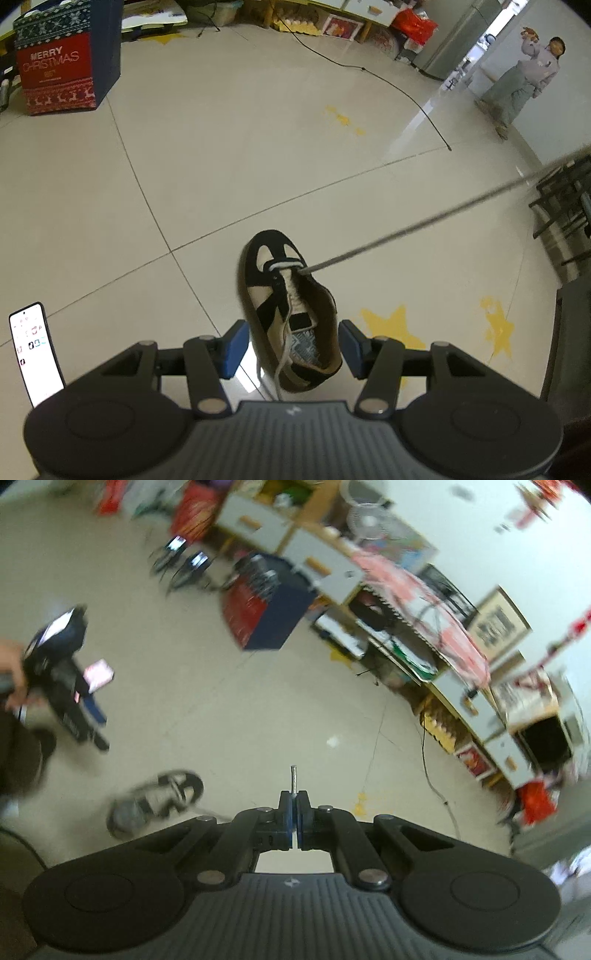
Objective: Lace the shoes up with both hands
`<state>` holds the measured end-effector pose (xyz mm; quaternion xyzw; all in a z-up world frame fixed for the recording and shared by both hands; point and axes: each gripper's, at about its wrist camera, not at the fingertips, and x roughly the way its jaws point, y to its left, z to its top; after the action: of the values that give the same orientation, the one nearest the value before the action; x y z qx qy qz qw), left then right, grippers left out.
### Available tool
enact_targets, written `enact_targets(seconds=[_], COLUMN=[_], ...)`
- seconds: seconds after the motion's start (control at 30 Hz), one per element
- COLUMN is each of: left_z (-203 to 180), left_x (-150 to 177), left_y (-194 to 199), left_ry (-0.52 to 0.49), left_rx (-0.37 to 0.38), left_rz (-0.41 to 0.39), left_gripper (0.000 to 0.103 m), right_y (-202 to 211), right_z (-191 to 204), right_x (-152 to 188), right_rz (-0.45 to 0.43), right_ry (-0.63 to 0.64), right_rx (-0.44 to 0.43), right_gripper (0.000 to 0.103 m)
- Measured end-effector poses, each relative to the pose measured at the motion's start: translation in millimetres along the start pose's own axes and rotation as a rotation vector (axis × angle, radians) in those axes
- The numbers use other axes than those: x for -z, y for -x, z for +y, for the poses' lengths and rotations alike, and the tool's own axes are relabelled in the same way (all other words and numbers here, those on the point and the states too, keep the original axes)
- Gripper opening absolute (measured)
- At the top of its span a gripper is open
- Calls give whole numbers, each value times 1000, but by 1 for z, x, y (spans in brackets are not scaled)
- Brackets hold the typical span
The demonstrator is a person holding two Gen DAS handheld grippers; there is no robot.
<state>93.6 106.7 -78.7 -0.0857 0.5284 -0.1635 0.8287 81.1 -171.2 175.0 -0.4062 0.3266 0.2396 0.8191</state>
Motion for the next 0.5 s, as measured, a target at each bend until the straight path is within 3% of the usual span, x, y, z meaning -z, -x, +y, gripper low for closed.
enact_targets(seconds=[0.2, 0.5], left_z=[-12, -27], left_x=[0, 2], left_y=[-9, -10], left_ry=[-84, -164], left_rx=[-30, -18], left_rz=[33, 38], left_gripper=[57, 59], right_y=[3, -3], right_z=[2, 9], right_x=[-3, 0], right_rz=[49, 37], right_ry=[81, 61], right_rx=[8, 2], right_gripper=[3, 3])
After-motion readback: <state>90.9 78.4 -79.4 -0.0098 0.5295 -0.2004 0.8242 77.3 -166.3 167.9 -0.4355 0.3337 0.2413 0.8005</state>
